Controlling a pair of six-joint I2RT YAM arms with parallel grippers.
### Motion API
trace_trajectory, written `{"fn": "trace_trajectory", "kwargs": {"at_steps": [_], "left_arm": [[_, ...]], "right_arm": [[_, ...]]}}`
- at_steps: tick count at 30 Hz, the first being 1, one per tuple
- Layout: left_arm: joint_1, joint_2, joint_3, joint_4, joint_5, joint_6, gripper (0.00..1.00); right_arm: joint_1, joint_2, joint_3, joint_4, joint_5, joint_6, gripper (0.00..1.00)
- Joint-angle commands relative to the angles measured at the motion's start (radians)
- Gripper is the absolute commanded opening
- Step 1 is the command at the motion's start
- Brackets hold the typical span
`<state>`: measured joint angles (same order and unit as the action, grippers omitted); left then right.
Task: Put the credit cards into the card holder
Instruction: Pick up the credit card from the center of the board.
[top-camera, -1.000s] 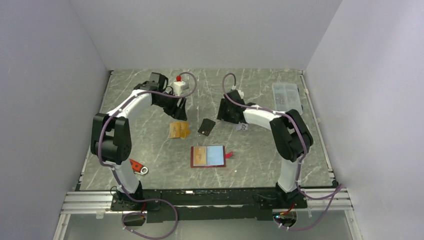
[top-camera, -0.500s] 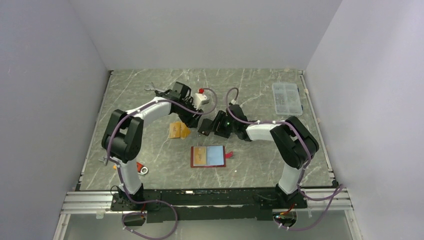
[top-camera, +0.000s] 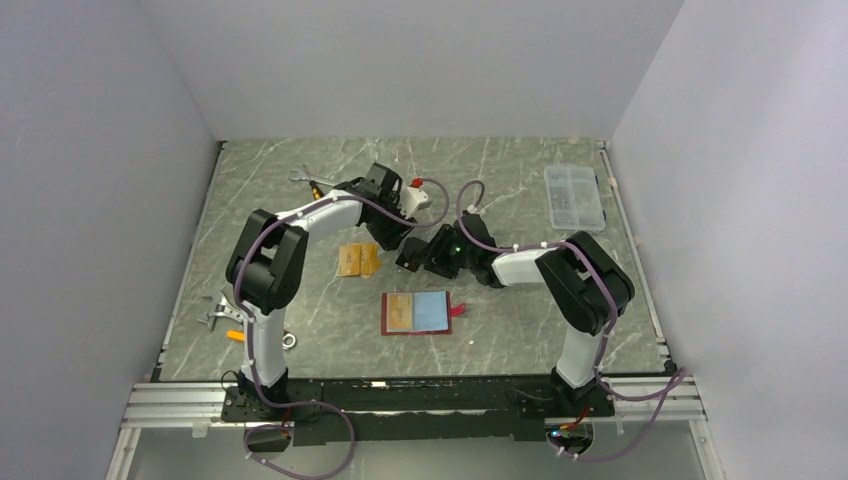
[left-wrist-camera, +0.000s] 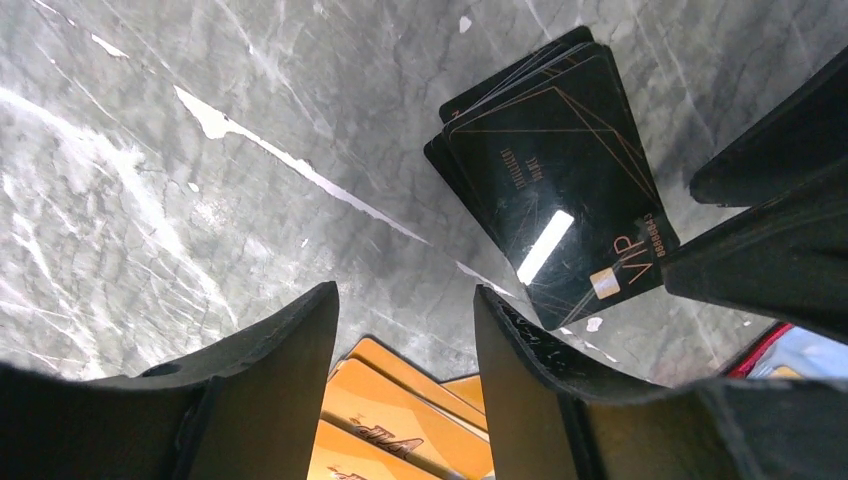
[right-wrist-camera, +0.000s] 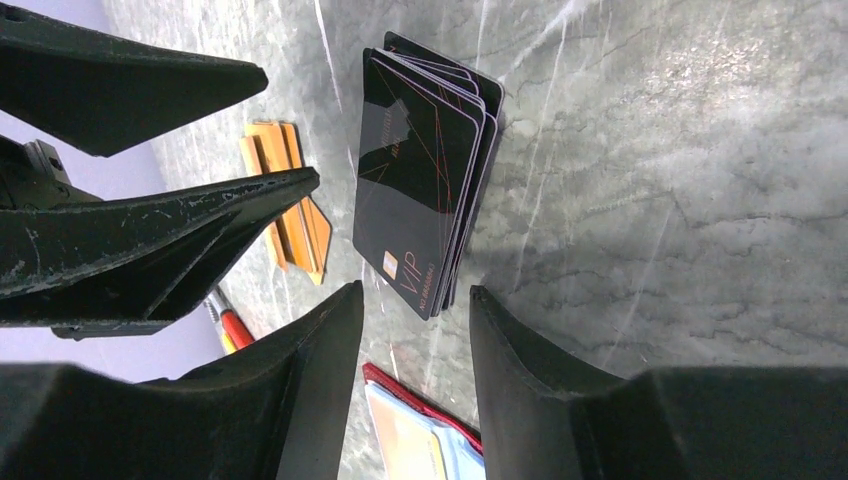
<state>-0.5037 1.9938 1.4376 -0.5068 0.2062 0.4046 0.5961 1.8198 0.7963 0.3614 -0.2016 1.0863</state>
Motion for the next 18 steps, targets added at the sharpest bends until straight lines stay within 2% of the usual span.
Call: {"fn": "trace_trajectory", "kwargs": {"at_steps": [1, 18], "left_arm": [[-0.020, 0.010, 0.056, -0.018, -0.029, -0.019, 0.59], [-0.070, 0.087, 0.101, -0.035, -0.097, -0.018, 0.59]], "right_arm": [[-0.008, 0.028, -0.023, -0.020, 0.037, 0.014, 0.46], [-0.046, 0.078, -0.037, 0.039, 0.014, 0.045, 0.45]]}}
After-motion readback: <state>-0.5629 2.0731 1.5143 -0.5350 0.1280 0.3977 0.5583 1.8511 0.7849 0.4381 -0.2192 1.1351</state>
